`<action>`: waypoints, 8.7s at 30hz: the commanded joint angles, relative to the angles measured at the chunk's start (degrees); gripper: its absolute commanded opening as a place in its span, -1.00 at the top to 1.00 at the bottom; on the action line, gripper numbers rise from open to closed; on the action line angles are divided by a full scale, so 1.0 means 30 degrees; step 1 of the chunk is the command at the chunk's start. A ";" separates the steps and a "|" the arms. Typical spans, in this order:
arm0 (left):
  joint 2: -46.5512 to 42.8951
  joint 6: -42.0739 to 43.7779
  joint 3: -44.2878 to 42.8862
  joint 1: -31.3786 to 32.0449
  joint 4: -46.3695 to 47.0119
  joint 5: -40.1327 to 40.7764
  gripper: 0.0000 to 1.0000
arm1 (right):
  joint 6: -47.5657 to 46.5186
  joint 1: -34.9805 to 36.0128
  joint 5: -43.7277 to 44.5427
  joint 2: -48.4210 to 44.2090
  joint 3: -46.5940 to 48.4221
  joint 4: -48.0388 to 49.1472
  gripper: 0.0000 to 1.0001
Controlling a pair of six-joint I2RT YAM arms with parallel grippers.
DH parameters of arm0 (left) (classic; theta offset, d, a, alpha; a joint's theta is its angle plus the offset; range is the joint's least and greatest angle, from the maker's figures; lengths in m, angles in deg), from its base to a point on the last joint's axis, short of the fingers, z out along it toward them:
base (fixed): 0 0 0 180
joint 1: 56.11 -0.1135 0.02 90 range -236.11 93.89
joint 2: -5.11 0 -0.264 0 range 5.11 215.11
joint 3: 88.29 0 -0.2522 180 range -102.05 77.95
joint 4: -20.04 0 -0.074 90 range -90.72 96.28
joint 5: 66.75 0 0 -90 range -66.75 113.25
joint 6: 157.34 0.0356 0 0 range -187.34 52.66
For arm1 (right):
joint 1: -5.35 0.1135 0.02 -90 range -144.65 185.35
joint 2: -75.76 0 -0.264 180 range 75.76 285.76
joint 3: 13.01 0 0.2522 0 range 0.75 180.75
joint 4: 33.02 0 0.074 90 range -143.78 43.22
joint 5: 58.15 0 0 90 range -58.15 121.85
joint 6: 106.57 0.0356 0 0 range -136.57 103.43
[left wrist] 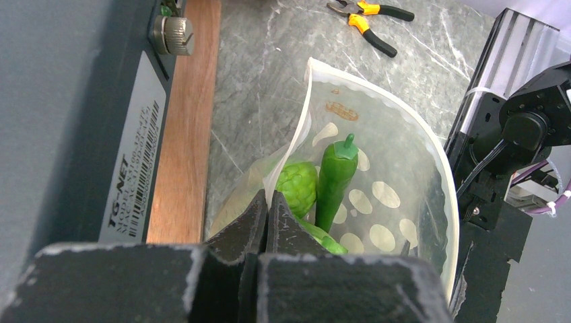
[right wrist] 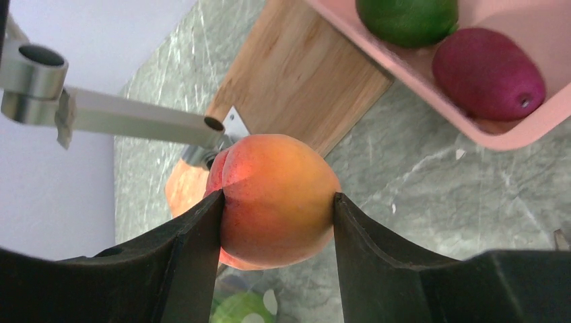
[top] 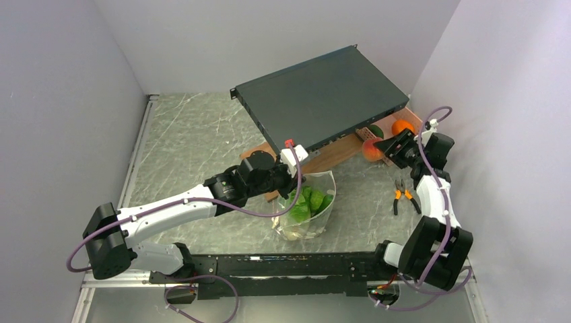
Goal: Open the zip-top bag and remove the fake food
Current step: Place the fake fruit in the bin, then pick up the fake vegetable from the zipper food storage bag.
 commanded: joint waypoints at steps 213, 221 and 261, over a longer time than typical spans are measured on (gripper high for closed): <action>0.3702 -0.2456 -0.4151 0.2586 -0.1067 -0.5059 1.00 | -3.2436 1.5457 0.0851 -0.9613 -0.0085 -2.0149 0.50; 0.4682 -0.2743 -0.4535 0.2756 -0.0978 -0.5670 1.00 | -3.3527 1.5453 0.0399 -0.9482 -0.0449 -1.8750 0.32; 0.5692 -0.3197 -0.4892 0.2737 -0.1083 -0.5195 1.00 | -3.6331 1.5940 0.1319 -1.1642 -0.5872 -1.1086 -0.15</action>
